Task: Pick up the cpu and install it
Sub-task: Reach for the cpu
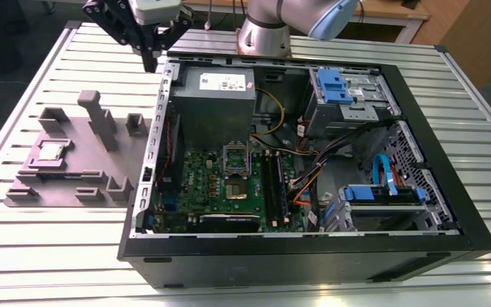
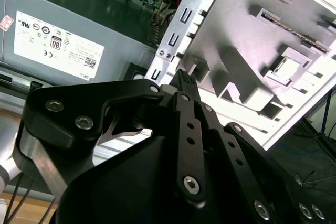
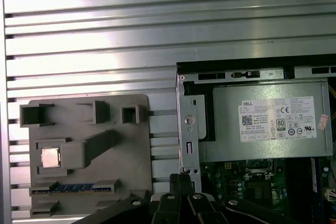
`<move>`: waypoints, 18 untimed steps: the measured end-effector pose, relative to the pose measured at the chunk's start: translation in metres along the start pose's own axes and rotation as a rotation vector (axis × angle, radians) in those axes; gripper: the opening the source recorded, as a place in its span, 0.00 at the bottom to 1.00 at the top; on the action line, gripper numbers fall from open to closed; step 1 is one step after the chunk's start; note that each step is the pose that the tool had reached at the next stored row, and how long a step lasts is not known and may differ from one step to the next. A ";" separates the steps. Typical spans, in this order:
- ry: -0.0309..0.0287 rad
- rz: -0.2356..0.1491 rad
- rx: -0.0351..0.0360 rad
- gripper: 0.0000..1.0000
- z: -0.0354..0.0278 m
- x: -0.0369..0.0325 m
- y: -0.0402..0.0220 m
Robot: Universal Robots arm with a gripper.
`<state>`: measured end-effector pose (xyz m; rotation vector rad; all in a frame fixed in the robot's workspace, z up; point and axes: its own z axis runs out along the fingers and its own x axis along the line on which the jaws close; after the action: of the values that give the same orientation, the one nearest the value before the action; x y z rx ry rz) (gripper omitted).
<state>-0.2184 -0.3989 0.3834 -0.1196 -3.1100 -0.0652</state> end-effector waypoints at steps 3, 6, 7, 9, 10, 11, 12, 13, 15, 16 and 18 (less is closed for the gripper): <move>0.0000 0.000 0.0000 0.10 0.0000 0.0005 0.0000; 0.0000 0.000 0.0000 0.10 0.0001 0.0011 -0.0001; -0.0001 0.000 -0.0001 0.10 0.0001 0.0013 -0.0001; 0.0000 0.000 0.0000 0.10 0.0001 0.0022 -0.0002; 0.0000 0.000 0.0000 0.10 0.0001 0.0023 -0.0002; 0.0000 0.000 0.0000 0.10 0.0002 0.0023 -0.0002; -0.0001 0.000 -0.0001 0.10 0.0002 0.0023 -0.0002; 0.0000 0.000 -0.0001 0.10 0.0002 0.0023 -0.0002; -0.0001 0.000 0.0000 0.10 0.0002 0.0024 -0.0002; 0.0000 0.000 0.0000 0.10 0.0001 0.0025 -0.0002; -0.0001 0.000 -0.0001 0.10 0.0002 0.0028 -0.0002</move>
<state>-0.2213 -0.3989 0.3833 -0.1199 -3.1101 -0.0654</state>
